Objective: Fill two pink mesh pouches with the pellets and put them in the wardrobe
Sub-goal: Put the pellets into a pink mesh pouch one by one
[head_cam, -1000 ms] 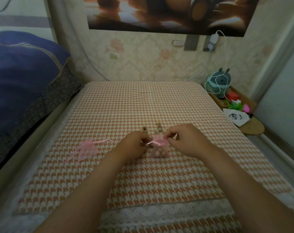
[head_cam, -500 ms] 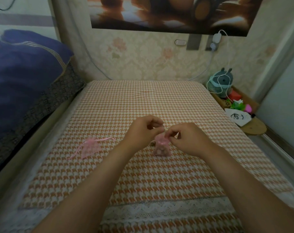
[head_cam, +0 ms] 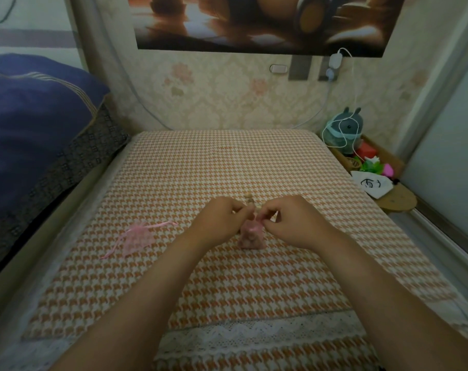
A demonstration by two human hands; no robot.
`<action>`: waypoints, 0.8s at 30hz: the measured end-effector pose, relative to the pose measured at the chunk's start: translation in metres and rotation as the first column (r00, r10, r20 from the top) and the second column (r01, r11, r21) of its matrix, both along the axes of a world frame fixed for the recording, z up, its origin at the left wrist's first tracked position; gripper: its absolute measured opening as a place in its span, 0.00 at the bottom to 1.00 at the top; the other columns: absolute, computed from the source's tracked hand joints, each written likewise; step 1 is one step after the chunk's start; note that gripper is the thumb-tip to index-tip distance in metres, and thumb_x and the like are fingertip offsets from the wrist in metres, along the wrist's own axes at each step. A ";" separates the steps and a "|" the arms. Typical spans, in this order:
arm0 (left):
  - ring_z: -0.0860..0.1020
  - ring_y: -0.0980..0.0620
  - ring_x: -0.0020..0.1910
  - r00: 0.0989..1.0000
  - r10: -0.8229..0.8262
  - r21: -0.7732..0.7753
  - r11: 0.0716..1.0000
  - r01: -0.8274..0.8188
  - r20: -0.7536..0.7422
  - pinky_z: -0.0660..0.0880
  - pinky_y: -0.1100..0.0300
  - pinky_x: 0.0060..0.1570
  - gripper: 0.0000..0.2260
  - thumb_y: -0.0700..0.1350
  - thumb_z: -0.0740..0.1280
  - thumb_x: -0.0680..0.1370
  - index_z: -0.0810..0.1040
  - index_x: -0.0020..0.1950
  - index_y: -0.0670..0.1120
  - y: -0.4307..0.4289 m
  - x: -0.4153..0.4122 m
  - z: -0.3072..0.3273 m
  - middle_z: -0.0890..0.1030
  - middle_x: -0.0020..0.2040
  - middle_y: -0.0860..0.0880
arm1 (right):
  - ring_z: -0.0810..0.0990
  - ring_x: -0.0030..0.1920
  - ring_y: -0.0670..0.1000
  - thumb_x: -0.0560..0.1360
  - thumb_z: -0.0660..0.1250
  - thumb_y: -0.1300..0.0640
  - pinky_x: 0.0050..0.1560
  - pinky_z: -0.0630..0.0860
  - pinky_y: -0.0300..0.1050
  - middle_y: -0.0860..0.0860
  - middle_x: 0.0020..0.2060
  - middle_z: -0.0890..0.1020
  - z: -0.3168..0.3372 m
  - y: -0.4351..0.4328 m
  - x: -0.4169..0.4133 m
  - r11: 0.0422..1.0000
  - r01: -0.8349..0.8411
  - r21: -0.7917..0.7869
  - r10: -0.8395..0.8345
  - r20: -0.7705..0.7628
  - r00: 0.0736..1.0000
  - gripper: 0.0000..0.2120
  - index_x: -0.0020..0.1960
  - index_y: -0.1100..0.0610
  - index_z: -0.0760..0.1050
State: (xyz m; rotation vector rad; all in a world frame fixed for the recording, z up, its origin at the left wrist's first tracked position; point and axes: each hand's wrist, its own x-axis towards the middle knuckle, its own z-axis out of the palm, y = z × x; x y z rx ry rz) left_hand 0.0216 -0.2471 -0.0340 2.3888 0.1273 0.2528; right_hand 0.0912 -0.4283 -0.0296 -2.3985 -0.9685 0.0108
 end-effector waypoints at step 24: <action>0.81 0.54 0.30 0.986 0.128 -0.008 0.992 -0.129 -0.106 0.79 0.57 0.35 0.07 0.46 0.68 0.73 0.83 0.40 0.58 0.049 -0.028 0.005 0.85 0.40 0.55 | 0.81 0.51 0.50 0.75 0.68 0.54 0.44 0.73 0.43 0.45 0.52 0.83 -0.033 0.046 0.006 0.942 0.115 -0.316 -0.096 0.073 0.993 0.12 0.58 0.45 0.82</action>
